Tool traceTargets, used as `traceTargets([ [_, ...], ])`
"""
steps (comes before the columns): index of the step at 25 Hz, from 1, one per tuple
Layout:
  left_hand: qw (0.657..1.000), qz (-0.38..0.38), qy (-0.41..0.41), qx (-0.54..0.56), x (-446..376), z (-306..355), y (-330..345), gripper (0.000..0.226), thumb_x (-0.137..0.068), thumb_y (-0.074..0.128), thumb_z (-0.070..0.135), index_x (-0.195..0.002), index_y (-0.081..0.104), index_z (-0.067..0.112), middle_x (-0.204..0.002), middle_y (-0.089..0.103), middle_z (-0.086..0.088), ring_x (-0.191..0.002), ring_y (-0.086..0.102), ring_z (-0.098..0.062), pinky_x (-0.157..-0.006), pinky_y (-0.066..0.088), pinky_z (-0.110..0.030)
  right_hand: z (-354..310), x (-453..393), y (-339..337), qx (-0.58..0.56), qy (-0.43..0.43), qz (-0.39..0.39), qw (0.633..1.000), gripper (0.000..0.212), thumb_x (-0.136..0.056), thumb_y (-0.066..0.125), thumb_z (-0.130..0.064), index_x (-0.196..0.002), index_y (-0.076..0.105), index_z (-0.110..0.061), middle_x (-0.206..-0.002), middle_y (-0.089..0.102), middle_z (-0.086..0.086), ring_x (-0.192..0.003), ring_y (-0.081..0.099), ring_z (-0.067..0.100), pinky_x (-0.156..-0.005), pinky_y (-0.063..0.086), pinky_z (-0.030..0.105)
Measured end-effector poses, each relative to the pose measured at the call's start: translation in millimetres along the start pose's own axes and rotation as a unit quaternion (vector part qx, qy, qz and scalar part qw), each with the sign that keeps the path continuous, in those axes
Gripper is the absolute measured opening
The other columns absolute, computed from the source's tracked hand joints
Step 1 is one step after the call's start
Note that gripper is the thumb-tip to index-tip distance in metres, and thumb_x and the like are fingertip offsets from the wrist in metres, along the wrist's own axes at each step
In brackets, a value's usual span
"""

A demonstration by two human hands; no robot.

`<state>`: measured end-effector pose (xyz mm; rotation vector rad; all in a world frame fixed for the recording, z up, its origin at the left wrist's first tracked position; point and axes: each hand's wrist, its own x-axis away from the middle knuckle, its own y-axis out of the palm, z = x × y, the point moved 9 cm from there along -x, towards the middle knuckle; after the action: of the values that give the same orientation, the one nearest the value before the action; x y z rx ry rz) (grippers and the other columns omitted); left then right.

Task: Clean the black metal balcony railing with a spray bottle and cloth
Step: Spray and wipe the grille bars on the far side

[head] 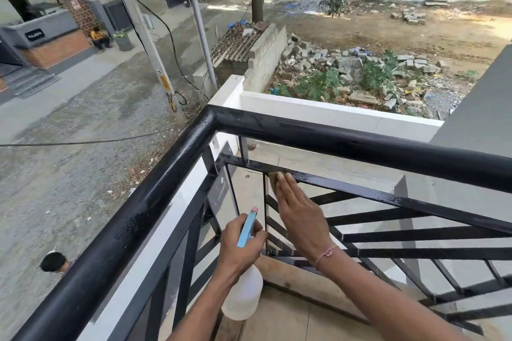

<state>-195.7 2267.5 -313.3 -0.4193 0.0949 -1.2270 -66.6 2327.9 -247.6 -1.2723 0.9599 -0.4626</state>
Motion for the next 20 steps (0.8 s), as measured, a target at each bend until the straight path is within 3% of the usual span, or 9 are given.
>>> traceTargets([
  [2, 1.0, -0.004, -0.004, 0.012, 0, 2, 0, 0.013, -0.086, 0.071, 0.013, -0.079, 0.062, 0.019, -0.072, 0.061, -0.002, -0.059, 0.065, -0.015, -0.061, 0.064, -0.042, 27, 11, -25, -0.004, 0.057, -0.017, 0.998, 0.094, -0.055, 0.077, 0.016, -0.143, 0.052, -0.004, -0.141, 0.057, 0.017, -0.104, 0.071, 0.033, -0.063, 0.06, 0.029],
  [3, 1.0, -0.005, -0.005, 0.018, 0, 2, 0, 0.011, -0.084, 0.071, 0.016, -0.079, 0.063, 0.02, -0.071, 0.061, 0.0, -0.06, 0.065, -0.015, -0.062, 0.065, -0.045, 46, 19, -39, -0.02, 0.099, -0.017, 0.995, 0.093, -0.061, 0.072, 0.018, -0.147, 0.048, -0.008, -0.136, 0.061, 0.017, -0.076, 0.073, 0.031, -0.048, 0.054, 0.026],
  [5, 1.0, -0.007, -0.004, 0.018, -1, 3, 2, 0.006, -0.078, 0.069, 0.025, -0.079, 0.064, 0.024, -0.071, 0.061, 0.003, -0.064, 0.065, -0.017, -0.064, 0.064, -0.049, 89, 40, -66, -0.061, 0.176, 0.005, 0.982, 0.073, -0.079, 0.061, 0.014, -0.146, 0.044, -0.011, -0.116, 0.067, 0.018, -0.05, 0.054, 0.021, -0.041, 0.04, 0.023],
  [7, 1.0, -0.009, -0.003, 0.011, -2, 4, 4, 0.006, -0.076, 0.068, 0.03, -0.081, 0.065, 0.026, -0.073, 0.061, 0.006, -0.069, 0.066, -0.02, -0.065, 0.064, -0.049, 136, 68, -84, -0.078, 0.278, 0.059, 0.956, 0.05, -0.087, 0.056, 0.01, -0.135, 0.047, -0.002, -0.104, 0.064, 0.024, -0.067, 0.06, 0.032, -0.056, 0.053, 0.036],
  [8, 1.0, -0.011, -0.002, 0.01, -3, 4, 7, 0.006, -0.077, 0.068, 0.029, -0.081, 0.065, 0.026, -0.073, 0.061, 0.007, -0.07, 0.066, -0.02, -0.066, 0.064, -0.05, 152, 80, -89, -0.051, 0.326, 0.079, 0.941, 0.045, -0.088, 0.055, 0.008, -0.132, 0.047, 0.002, -0.113, 0.059, 0.03, -0.09, 0.061, 0.045, -0.076, 0.058, 0.052],
  [10, 1.0, -0.013, 0.0, 0.012, -3, 8, 10, 0.004, -0.078, 0.068, 0.026, -0.08, 0.065, 0.026, -0.072, 0.061, 0.008, -0.07, 0.065, -0.019, -0.065, 0.064, -0.051, 164, 82, -76, 0.027, 0.371, 0.036, 0.927, 0.045, -0.09, 0.051, 0.004, -0.134, 0.045, 0.0, -0.134, 0.045, 0.039, -0.13, 0.039, 0.059, -0.11, 0.034, 0.067],
  [12, 1.0, -0.014, -0.001, 0.019, -4, 10, 11, 0.004, -0.077, 0.068, 0.026, -0.08, 0.065, 0.024, -0.073, 0.06, 0.006, -0.069, 0.064, -0.018, -0.065, 0.064, -0.051, 154, 75, -43, 0.051, 0.378, -0.023, 0.924, 0.047, -0.092, 0.045, 0.003, -0.138, 0.044, -0.003, -0.142, 0.039, 0.041, -0.139, 0.029, 0.058, -0.118, 0.023, 0.065],
  [15, 1.0, -0.014, 0.004, 0.021, -5, 12, 12, 0.005, -0.078, 0.067, 0.025, -0.08, 0.063, 0.022, -0.072, 0.059, 0.005, -0.067, 0.062, -0.016, -0.065, 0.063, -0.052, 116, 45, -14, 0.021, 0.325, -0.032, 0.945, 0.062, -0.091, 0.043, 0.002, -0.151, 0.03, -0.003, -0.151, 0.039, 0.029, -0.145, 0.026, 0.049, -0.123, 0.015, 0.055],
  [20, 1.0, -0.001, 0.01, 0.017, -7, 10, 10, 0.005, -0.08, 0.068, 0.019, -0.078, 0.064, 0.02, -0.066, 0.059, 0.008, -0.061, 0.061, -0.017, -0.061, 0.062, -0.052, 39, -31, 4, -0.038, 0.197, -0.048, 0.978, 0.061, -0.092, 0.049, -0.004, -0.151, 0.032, -0.002, -0.153, 0.042, 0.021, -0.148, 0.026, 0.04, -0.124, 0.018, 0.052],
])
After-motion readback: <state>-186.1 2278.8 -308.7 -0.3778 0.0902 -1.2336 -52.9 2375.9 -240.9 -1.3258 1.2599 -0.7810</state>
